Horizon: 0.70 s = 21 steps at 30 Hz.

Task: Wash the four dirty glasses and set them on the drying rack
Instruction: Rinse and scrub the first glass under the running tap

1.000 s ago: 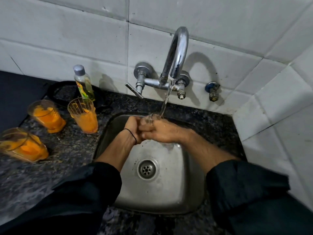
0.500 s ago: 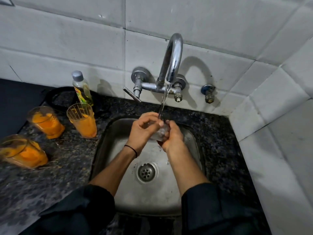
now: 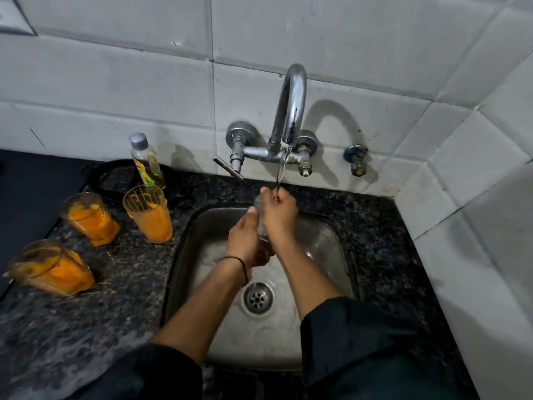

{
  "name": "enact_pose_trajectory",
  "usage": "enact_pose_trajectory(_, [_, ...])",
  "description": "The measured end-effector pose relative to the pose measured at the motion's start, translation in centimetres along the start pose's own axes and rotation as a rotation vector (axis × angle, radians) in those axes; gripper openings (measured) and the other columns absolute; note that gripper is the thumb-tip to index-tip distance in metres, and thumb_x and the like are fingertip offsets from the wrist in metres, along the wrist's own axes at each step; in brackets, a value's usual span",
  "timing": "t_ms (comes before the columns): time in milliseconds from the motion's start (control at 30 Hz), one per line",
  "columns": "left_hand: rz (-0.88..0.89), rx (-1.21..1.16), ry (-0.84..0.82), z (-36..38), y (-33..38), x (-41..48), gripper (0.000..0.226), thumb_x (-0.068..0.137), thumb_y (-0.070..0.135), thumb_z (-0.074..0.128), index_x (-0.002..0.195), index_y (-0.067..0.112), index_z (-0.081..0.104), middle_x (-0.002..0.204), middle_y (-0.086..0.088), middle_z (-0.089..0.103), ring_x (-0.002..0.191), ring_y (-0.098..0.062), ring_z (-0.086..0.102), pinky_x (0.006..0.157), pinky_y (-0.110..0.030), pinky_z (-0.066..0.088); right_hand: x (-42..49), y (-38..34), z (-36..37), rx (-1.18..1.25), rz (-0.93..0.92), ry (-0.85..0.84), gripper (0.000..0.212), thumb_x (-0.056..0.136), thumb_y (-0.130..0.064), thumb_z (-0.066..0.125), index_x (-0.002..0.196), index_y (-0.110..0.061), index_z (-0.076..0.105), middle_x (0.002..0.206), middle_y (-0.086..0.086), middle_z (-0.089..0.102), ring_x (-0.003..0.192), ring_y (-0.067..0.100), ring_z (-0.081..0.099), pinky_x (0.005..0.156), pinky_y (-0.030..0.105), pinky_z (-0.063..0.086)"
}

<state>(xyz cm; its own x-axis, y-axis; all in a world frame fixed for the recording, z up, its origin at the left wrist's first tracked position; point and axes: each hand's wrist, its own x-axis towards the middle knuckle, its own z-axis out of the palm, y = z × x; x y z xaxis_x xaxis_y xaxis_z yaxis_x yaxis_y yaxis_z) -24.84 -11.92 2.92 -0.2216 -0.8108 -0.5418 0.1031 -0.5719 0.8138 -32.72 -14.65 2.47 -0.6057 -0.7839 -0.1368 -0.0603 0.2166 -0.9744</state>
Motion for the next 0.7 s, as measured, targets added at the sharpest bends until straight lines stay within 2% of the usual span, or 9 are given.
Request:
enact_pose_trajectory(67, [0.332, 0.093, 0.153, 0.3, -1.5, 0.0, 0.044, 0.103, 0.051, 0.036, 0.131, 0.028, 0.061, 0.102, -0.002, 0.072, 0.08, -0.013, 0.069, 0.06, -0.028, 0.056, -1.2, -0.1, 0.8, -0.042, -0.107, 0.014, 0.031, 0.095, -0.028, 0.066, 0.068, -0.02, 0.054, 0.065, -0.004, 0.057, 0.058, 0.006, 0.051, 0.056, 0.02, 0.042])
enact_pose_trajectory(133, [0.474, 0.07, 0.09, 0.1, -2.7, -0.7, 0.042, 0.104, 0.05, 0.037, 0.142, 0.04, 0.049, 0.122, 0.015, 0.066, 0.1, -0.001, 0.068, 0.074, -0.024, 0.057, -1.3, -0.4, 0.6, -0.006, -0.105, 0.056, 0.037, 0.091, -0.03, 0.071, 0.059, -0.021, 0.056, 0.056, -0.005, 0.057, 0.05, 0.005, 0.051, 0.054, 0.022, 0.043])
enact_pose_trajectory(167, [0.459, 0.019, 0.017, -0.1, -2.8, -1.3, 0.041, 0.103, 0.049, 0.039, 0.144, 0.044, 0.044, 0.12, 0.02, 0.065, 0.097, 0.003, 0.068, 0.071, -0.021, 0.057, -1.2, -0.7, 0.2, 0.031, -0.062, 0.053, 0.039, 0.09, -0.032, 0.072, 0.056, -0.02, 0.058, 0.054, -0.003, 0.057, 0.051, 0.01, 0.052, 0.055, 0.027, 0.045])
enact_pose_trajectory(267, [0.266, -0.078, -0.163, -0.8, -2.0, -2.1, 0.042, 0.099, 0.057, 0.042, 0.14, 0.052, 0.045, 0.115, 0.01, 0.071, 0.083, -0.014, 0.074, 0.057, -0.031, 0.056, -0.5, -1.5, -1.6, 0.277, 0.203, -0.051, 0.033, 0.091, -0.041, 0.069, 0.069, -0.017, 0.064, 0.067, 0.006, 0.058, 0.066, 0.022, 0.055, 0.063, 0.036, 0.048])
enact_pose_trajectory(333, [0.085, -0.006, -0.221, -1.0, -0.6, -1.5, 0.052, 0.095, 0.068, 0.039, 0.125, 0.032, 0.062, 0.096, 0.0, 0.074, 0.067, -0.017, 0.068, 0.047, -0.025, 0.048, -0.6, -1.1, -2.2, 0.361, 0.292, -0.093, 0.038, 0.095, -0.047, 0.062, 0.075, -0.014, 0.063, 0.067, 0.006, 0.06, 0.062, 0.021, 0.059, 0.062, 0.031, 0.051])
enact_pose_trajectory(433, [-0.103, 0.026, -0.15, -0.4, 0.8, -0.9, 0.065, 0.094, 0.071, 0.036, 0.087, 0.015, 0.067, 0.061, -0.003, 0.066, 0.048, -0.015, 0.059, 0.043, -0.019, 0.04, -1.0, 0.2, -1.4, 0.061, 0.024, 0.018, 0.043, 0.099, -0.042, 0.056, 0.062, -0.021, 0.056, 0.06, -0.003, 0.058, 0.059, 0.016, 0.056, 0.062, 0.035, 0.048])
enact_pose_trajectory(533, [0.248, 0.11, 0.034, 0.3, -0.5, 0.0, 0.061, 0.098, 0.066, 0.032, 0.095, 0.02, 0.072, 0.08, -0.004, 0.074, 0.071, -0.021, 0.071, 0.055, -0.036, 0.057, -2.1, 1.2, -0.7, -0.336, -0.384, 0.127, 0.041, 0.099, -0.051, 0.045, 0.075, -0.019, 0.057, 0.077, 0.0, 0.059, 0.075, 0.018, 0.058, 0.07, 0.042, 0.052])
enact_pose_trajectory(600, [0.354, 0.051, 0.101, 0.6, -1.4, 0.5, 0.057, 0.099, 0.062, 0.035, 0.093, 0.021, 0.074, 0.084, -0.005, 0.075, 0.08, -0.022, 0.072, 0.064, -0.039, 0.06, -2.1, 0.8, -1.1, -0.47, -0.537, 0.161, 0.048, 0.1, -0.052, 0.043, 0.071, -0.016, 0.055, 0.071, 0.002, 0.057, 0.069, 0.02, 0.056, 0.067, 0.042, 0.05])
enact_pose_trajectory(700, [0.031, -0.218, -0.052, 0.7, -1.5, 0.7, 0.047, 0.097, 0.058, 0.047, 0.079, 0.02, 0.067, 0.063, -0.002, 0.066, 0.055, -0.016, 0.064, 0.049, -0.028, 0.054, -1.9, -0.2, -2.1, -0.536, -0.687, 0.133, 0.046, 0.099, -0.039, 0.058, 0.06, -0.02, 0.042, 0.057, -0.004, 0.043, 0.054, 0.016, 0.043, 0.055, 0.031, 0.035])
